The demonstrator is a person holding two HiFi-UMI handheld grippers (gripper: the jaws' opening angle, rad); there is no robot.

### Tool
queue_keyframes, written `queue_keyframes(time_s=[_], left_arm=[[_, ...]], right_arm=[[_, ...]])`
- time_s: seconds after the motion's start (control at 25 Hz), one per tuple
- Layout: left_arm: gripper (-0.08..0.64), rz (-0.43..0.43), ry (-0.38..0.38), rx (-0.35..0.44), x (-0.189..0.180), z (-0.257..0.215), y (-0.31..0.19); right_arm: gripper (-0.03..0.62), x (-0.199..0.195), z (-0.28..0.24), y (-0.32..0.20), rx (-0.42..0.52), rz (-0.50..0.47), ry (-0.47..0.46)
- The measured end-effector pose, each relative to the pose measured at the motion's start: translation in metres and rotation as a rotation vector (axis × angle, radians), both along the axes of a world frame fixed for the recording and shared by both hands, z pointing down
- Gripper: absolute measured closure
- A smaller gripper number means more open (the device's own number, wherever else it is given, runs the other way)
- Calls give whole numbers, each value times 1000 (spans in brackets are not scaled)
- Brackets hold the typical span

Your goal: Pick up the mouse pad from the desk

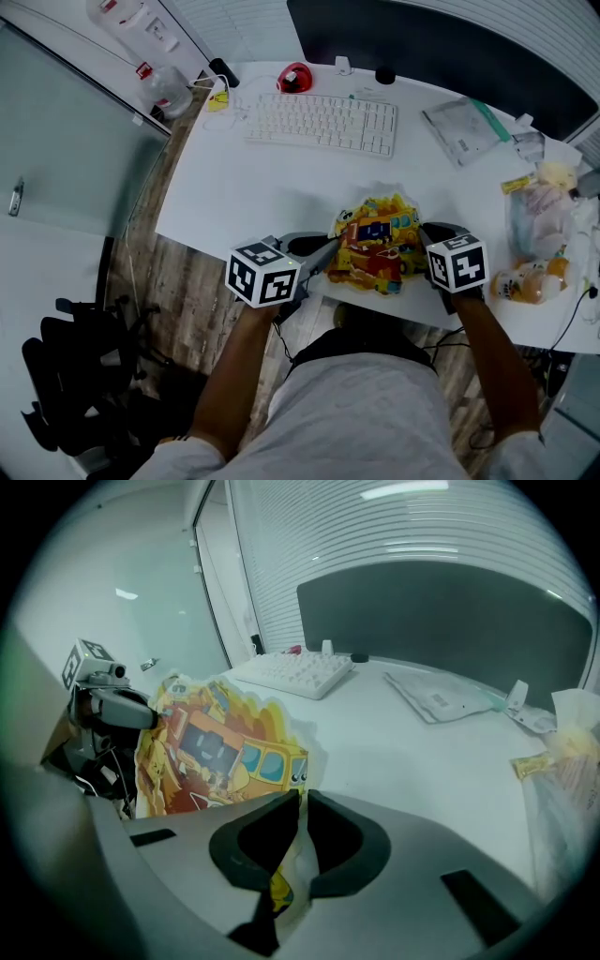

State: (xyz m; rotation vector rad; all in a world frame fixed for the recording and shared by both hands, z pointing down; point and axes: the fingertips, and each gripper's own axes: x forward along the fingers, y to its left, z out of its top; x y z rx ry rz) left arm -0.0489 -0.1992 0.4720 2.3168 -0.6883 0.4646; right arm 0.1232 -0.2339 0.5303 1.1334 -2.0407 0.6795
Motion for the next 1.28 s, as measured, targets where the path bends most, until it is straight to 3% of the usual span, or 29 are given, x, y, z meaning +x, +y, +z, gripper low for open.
queue_keyframes(time_s=[0.24, 0.4, 0.52, 0.68, 0.92, 1.0, 1.16, 1.28], left_arm=[[538, 95, 97, 196, 6, -36, 0], [538, 161, 183, 304, 5, -62, 3], [538, 191, 259, 340, -1, -83, 3], [539, 246, 303, 375, -7, -105, 2], [540, 337, 362, 408, -10, -133, 11], [540, 351, 389, 427, -13, -145, 13], [540, 369, 461, 461, -20, -171, 17], [538, 361, 513, 482, -29, -187, 17]], right_arm=[[557, 4, -19, -6, 62, 28, -149], [413, 4, -43, -9, 136, -13, -319], [367, -5, -62, -3, 174, -113, -423], [351, -19, -74, 7, 175, -235, -490], [339, -27, -78, 4, 174, -266, -536], [334, -33, -88, 5, 160, -275, -635], [316, -39, -118, 5, 140, -258, -919], [308, -43, -124, 0, 132, -247, -966]])
